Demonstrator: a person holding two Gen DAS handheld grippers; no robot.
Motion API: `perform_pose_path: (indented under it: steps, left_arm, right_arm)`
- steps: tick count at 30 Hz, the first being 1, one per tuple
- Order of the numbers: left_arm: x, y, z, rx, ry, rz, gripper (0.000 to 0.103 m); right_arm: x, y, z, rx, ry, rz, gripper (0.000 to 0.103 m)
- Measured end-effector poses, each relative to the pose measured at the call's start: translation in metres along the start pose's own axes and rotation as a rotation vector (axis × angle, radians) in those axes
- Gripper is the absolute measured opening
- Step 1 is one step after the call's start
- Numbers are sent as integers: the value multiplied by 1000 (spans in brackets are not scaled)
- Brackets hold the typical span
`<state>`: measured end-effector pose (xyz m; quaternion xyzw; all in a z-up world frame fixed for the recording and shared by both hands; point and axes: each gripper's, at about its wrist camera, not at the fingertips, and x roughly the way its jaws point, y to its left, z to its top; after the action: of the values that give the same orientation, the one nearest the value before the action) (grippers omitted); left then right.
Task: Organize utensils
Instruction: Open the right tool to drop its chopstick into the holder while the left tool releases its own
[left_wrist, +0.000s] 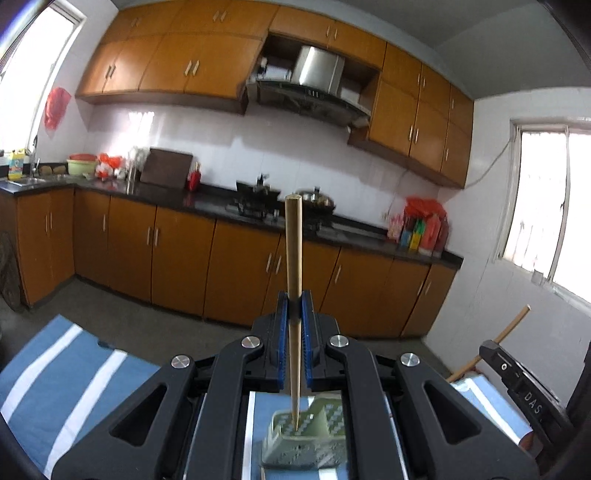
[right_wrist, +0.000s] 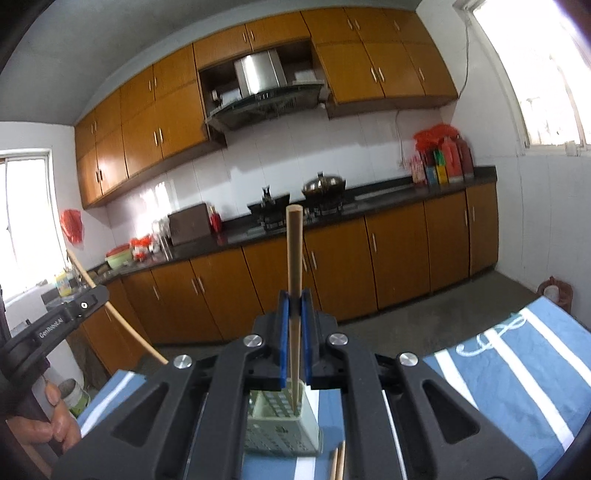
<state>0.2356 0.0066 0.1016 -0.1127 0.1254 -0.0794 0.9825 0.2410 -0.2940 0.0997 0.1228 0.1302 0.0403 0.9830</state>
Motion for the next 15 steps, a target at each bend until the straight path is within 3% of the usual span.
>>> perform_pose_path:
  steps: [7,13,14,15]
  left_arm:
    - [15,5,-22,3,116,11,8]
    - [5,4,-18,18,114,13,9]
    - [3,4,-17,19,111,12,10]
    - [-1,3,-15,19,106,14,18]
  right_arm:
    - [13,4,-24,-10,52,5,10]
    - [6,6,-26,-6,47,0,25]
    - [3,6,-25,-5,44,1,26]
    - [-1,6,-23,-5,37,0,27]
